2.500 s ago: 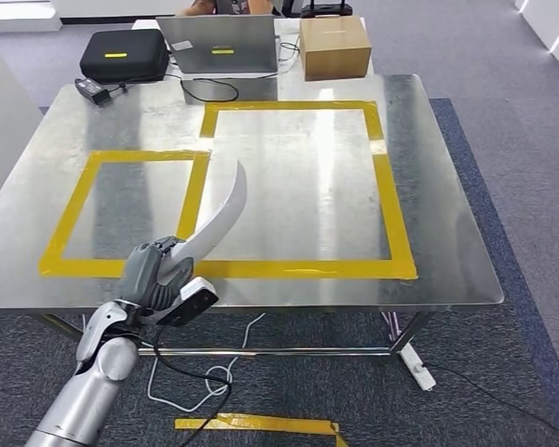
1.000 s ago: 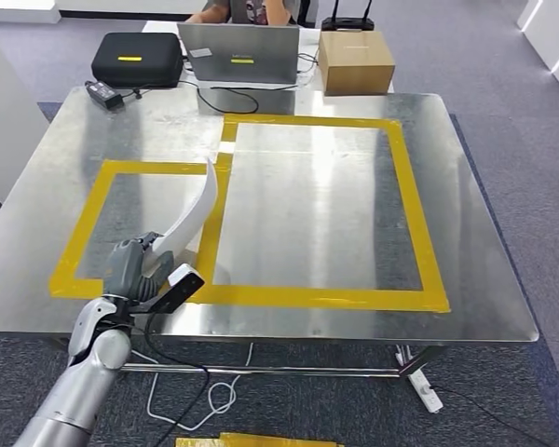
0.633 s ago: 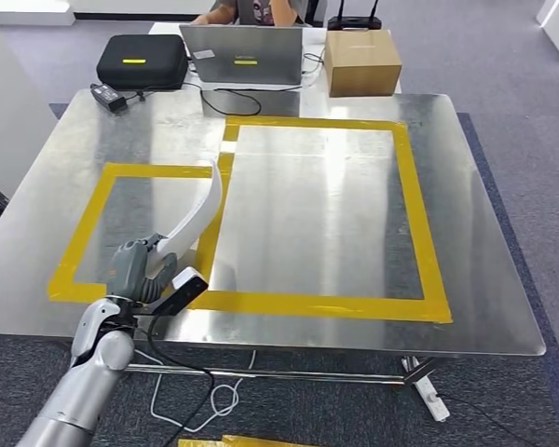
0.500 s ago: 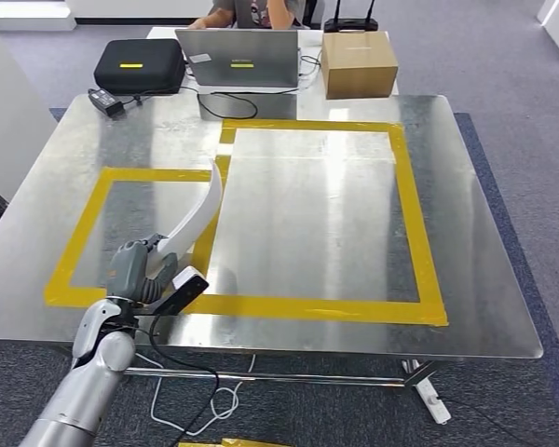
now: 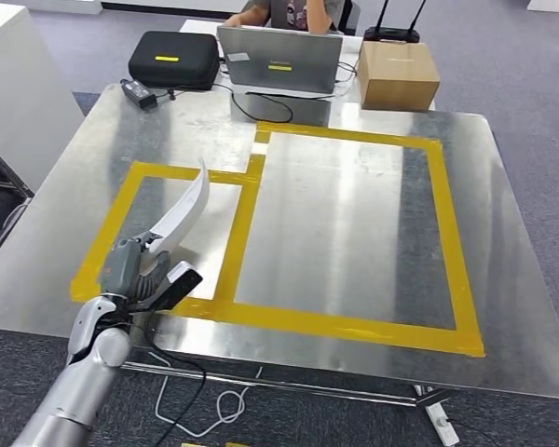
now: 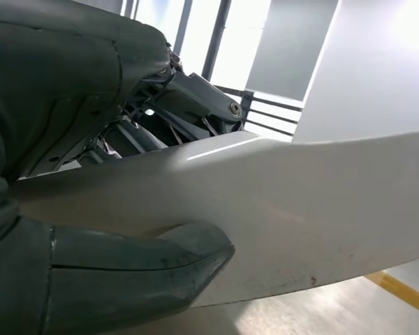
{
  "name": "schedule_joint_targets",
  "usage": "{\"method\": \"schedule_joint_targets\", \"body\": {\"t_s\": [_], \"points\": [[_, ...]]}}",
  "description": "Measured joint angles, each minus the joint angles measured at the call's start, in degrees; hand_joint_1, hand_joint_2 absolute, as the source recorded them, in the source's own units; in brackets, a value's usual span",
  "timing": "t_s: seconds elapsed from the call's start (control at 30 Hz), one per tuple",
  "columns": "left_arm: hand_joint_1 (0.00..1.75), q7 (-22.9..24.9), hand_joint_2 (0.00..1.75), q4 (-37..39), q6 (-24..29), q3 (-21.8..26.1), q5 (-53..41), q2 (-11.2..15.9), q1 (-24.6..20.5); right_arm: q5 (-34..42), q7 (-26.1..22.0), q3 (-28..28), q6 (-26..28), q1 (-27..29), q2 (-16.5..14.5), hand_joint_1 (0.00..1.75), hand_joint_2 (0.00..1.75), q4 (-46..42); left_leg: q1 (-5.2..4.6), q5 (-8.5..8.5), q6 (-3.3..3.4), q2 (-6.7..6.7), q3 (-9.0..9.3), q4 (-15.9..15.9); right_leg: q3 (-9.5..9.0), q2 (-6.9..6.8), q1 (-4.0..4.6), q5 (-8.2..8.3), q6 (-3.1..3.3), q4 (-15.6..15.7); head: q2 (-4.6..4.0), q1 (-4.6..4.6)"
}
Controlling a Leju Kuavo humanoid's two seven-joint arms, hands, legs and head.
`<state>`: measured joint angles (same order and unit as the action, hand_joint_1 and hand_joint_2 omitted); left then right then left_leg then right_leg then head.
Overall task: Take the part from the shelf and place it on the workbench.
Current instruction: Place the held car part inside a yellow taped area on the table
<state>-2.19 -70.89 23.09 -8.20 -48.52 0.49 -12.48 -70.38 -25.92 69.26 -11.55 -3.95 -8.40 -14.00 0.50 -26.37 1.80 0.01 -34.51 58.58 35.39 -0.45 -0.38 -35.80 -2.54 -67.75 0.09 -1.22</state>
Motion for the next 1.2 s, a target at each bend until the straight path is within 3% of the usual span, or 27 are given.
{"method": "schedule_joint_targets", "body": {"t_s": [0.03,0.07,0.1,0.17,0.23,0.3,0.47,0.6,0.63,0.77,1.2], "points": [[1.75,0.03,1.75,0.08,0.03,0.02,-0.02,-0.01,0.01,-0.01,0.02,-0.04,0.01,0.06,-0.01,0.0,1.75,0.02,-0.06,-0.08,0.12,-0.29,0.04,0.0,2.39,0.16,-0.01,-1.26,-0.03,-4.04,0.0,0.02],[1.75,0.05,1.75,0.16,0.03,0.02,-0.04,-0.01,0.04,-0.01,0.03,-0.09,0.01,0.13,-0.01,0.0,1.75,0.03,-0.12,-0.18,0.18,-0.61,0.13,0.01,4.16,0.24,-0.01,-1.47,0.0,-6.53,0.0,0.0],[1.75,0.09,1.75,0.23,0.03,0.01,-0.05,-0.02,0.07,0.0,0.04,-0.12,0.01,0.18,-0.02,0.0,1.75,0.05,-0.16,-0.3,0.18,-0.94,0.3,0.01,4.87,0.28,0.0,-0.49,0.08,-6.79,0.0,0.02],[1.75,0.16,1.75,0.29,0.03,0.0,-0.06,-0.03,0.08,0.01,0.04,-0.19,0.05,0.18,-0.01,0.0,1.75,0.06,-0.19,-0.63,0.01,-1.52,0.88,0.02,2.87,0.57,0.02,4.23,0.48,-0.74,0.0,0.03],[1.75,0.44,1.75,0.36,0.03,0.05,-0.24,-0.04,0.01,0.05,0.05,-0.24,0.12,0.08,0.0,0.0,1.75,0.06,-0.27,-1.0,-0.37,-1.9,1.27,0.09,-0.43,1.22,0.06,7.44,0.99,6.56,0.0,0.0],[1.75,0.94,1.75,0.57,0.03,0.16,-0.8,0.0,-0.09,0.16,0.1,-0.29,0.17,0.02,-0.01,0.0,1.75,0.08,-0.39,-1.14,-0.66,-2.14,1.19,0.22,-1.81,1.59,0.11,7.82,1.17,9.3,0.0,-0.05],[1.75,1.67,1.75,1.96,-0.13,0.17,-3.79,0.36,-0.32,1.08,0.13,-0.33,-0.74,-0.11,-0.01,0.0,1.75,0.13,-0.38,-1.06,-0.38,-2.19,1.4,-0.14,-1.96,1.72,0.21,7.95,1.17,9.64,0.0,-0.12],[0.0,1.07,1.75,3.34,-0.65,0.07,-5.29,0.55,-0.56,1.42,0.2,-0.4,-1.79,-0.21,-0.01,0.0,0.0,0.15,-0.37,-0.94,-0.72,-2.16,1.65,-0.55,-2.02,1.75,0.24,7.8,1.45,9.64,0.0,-0.13],[0.0,0.78,1.75,3.57,-0.75,0.04,-5.44,0.6,-0.57,1.49,0.22,-0.43,-1.94,-0.21,-0.01,0.0,0.0,0.15,-0.35,-0.91,-0.84,-2.16,1.66,-0.59,-2.02,1.74,0.26,7.79,1.5,9.63,0.0,-0.13],[0.0,-0.61,0.0,3.96,-0.86,-0.18,-5.3,0.62,-0.55,1.9,0.21,-0.81,-2.27,-0.21,0.01,0.0,0.0,0.15,-0.26,-0.9,-1.45,-2.16,1.66,-0.65,-2.03,1.74,0.34,7.76,1.66,9.59,0.0,-0.1],[0.0,-4.46,0.0,-1.18,-0.57,-1.31,-1.15,0.62,2.54,3.15,-0.2,-1.27,-1.76,0.09,0.01,0.0,0.0,0.16,-0.45,-0.97,-1.53,-2.16,1.63,-0.64,-2.09,1.71,0.11,7.76,1.65,9.66,0.0,-0.09]]}}
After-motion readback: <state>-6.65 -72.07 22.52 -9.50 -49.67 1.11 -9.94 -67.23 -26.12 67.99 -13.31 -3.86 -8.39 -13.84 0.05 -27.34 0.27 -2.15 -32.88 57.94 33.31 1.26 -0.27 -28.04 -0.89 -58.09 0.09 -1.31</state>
